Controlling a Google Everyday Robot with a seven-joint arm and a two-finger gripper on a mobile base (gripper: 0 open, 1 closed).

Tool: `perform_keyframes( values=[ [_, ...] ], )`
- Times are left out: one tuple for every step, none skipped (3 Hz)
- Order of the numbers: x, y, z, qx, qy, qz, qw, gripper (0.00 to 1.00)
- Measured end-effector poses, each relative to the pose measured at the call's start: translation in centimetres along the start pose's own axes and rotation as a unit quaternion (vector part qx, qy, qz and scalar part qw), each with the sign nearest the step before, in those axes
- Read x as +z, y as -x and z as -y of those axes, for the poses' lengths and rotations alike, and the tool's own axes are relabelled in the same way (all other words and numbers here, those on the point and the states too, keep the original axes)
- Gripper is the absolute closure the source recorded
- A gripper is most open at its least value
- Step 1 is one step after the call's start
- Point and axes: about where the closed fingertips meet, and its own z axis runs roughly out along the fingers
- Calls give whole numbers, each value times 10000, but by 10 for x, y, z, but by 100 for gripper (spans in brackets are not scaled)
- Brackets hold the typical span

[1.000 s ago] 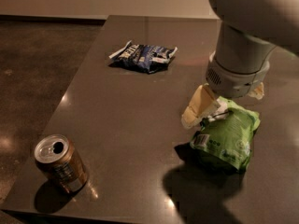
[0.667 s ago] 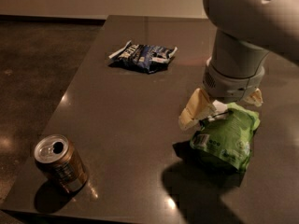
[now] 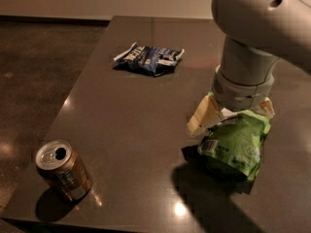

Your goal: Move green rice chip bag near blue chip bag

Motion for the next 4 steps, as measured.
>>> perform_keyframes(
  values=[
    [7, -2, 0, 6, 106, -76, 9999, 18],
    [11, -1, 0, -48, 174, -108, 9998, 41],
    [9, 4, -3, -191, 210, -80, 9996, 65],
    [3, 19, -4, -560, 244, 42, 9981, 87]
  ],
)
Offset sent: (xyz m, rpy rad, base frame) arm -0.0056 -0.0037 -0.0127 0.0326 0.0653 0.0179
